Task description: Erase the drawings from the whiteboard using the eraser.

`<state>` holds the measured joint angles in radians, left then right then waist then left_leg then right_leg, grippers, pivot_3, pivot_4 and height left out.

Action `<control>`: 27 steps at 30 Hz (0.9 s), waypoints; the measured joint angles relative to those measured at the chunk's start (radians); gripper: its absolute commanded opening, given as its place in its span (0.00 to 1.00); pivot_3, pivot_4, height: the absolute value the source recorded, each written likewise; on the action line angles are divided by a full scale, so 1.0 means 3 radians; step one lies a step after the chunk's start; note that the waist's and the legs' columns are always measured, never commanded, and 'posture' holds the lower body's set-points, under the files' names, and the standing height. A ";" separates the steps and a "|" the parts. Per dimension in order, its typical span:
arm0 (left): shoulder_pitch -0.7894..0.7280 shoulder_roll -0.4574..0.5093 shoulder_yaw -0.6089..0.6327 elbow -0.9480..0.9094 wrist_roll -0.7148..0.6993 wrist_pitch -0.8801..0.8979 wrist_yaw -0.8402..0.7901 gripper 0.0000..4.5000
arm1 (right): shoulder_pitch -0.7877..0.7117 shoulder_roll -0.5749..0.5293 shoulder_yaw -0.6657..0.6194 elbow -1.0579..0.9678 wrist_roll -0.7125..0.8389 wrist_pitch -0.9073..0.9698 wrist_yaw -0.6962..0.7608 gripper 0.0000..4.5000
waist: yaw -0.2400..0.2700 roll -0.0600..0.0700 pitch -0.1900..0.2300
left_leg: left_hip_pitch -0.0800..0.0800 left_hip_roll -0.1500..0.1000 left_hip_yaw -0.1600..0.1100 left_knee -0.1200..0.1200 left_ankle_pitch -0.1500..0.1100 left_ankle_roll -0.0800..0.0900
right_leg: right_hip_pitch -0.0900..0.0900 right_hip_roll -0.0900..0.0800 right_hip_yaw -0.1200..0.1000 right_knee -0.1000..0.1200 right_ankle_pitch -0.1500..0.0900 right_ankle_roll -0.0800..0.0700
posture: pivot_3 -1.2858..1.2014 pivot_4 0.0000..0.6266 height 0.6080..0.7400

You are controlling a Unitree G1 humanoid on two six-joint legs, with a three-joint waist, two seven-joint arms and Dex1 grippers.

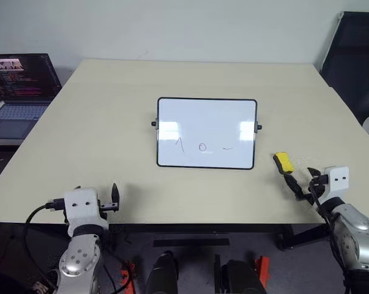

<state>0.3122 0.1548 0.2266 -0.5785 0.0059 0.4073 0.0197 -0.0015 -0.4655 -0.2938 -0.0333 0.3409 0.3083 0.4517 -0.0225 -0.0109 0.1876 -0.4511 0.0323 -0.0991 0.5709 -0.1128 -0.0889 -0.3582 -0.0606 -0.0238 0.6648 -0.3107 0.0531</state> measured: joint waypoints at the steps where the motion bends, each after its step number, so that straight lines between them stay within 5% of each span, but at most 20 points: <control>1: -0.0023 -0.0008 -0.0004 0.0004 0.0008 0.0010 0.0010 1.00 | -0.0001 -0.0001 0.0005 -0.0024 -0.0005 0.0058 -0.0008 1.00 | 0.0000 0.0000 0.0000 | 0.0000 0.0000 0.0002 0.0000 -0.0005 -0.0007 | -0.0001 0.0000 0.0003 0.0000 0.0001 0.0001 | 0.52 0.24 1.00; 13: 0.0193 0.0176 -0.0140 -0.0020 -0.0214 -0.0001 -0.0510 1.00 | 0.0000 -0.0095 0.0087 -0.0435 0.0004 0.0332 0.0091 1.00 | -0.0002 -0.0002 0.0000 | -0.0002 0.0003 0.0045 -0.0001 -0.0003 0.0020 | -0.0025 0.0001 0.0043 0.0000 0.0001 0.0009 | 0.52 0.24 1.00; 27: -0.1053 0.1610 -0.0111 0.0319 -0.1165 0.0543 -0.2158 1.00 | -0.0649 -0.0422 -0.0058 -0.0788 0.0280 0.1983 -0.0279 1.00 | 0.0009 -0.0005 0.0001 | -0.0011 0.0005 0.0055 -0.0005 -0.0002 0.0023 | -0.0034 0.0004 0.0050 0.0006 0.0007 0.0005 | 0.52 0.24 1.00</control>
<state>-0.0036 0.6378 0.1932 -0.4829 -0.3437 0.5703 -0.6277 -0.1962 -0.5921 -0.3111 -0.2697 0.4250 0.9032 0.3680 -0.0199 -0.0123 0.1877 -0.4543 0.0338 -0.0827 0.5692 -0.1133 -0.0821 -0.3682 -0.0594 -0.0089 0.6667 -0.3087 0.0548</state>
